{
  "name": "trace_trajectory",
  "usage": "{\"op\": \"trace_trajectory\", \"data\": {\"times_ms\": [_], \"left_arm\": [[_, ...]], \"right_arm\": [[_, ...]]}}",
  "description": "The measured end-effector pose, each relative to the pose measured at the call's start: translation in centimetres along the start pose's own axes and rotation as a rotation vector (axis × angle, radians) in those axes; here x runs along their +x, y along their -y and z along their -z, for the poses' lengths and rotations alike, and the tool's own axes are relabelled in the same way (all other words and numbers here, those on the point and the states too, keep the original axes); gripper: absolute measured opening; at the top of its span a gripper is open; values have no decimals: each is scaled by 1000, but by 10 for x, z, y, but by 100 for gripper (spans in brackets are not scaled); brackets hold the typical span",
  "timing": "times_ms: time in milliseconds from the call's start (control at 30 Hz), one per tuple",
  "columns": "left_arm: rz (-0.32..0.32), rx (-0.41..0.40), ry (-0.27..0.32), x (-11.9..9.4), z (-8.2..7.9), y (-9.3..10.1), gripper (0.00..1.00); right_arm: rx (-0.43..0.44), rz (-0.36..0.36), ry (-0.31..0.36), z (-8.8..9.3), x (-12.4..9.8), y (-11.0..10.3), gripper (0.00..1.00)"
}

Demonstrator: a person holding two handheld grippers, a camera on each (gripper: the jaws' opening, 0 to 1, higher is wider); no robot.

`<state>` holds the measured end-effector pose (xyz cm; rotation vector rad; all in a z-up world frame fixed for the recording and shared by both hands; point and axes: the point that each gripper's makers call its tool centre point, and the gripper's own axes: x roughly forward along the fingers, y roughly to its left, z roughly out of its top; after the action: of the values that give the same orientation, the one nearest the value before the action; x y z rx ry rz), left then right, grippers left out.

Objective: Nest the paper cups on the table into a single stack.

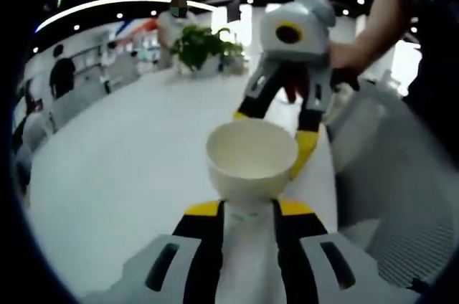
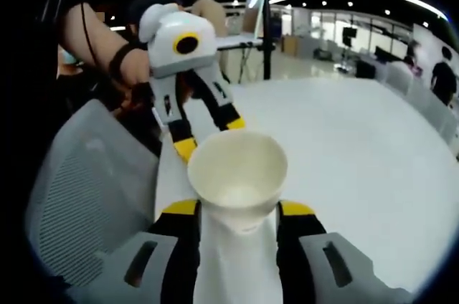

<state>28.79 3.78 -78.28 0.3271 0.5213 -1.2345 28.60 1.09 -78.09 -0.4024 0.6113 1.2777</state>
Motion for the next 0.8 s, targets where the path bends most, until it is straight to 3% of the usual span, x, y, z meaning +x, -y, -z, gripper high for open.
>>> {"op": "trace_trajectory", "data": {"times_ms": [367, 800], "left_arm": [[0, 20, -22, 0, -5, -5, 26], [-13, 51, -8, 0, -27, -26, 25]], "right_arm": [[9, 8, 14, -2, -2, 6, 37], [22, 53, 59, -16, -13, 29, 36]]}}
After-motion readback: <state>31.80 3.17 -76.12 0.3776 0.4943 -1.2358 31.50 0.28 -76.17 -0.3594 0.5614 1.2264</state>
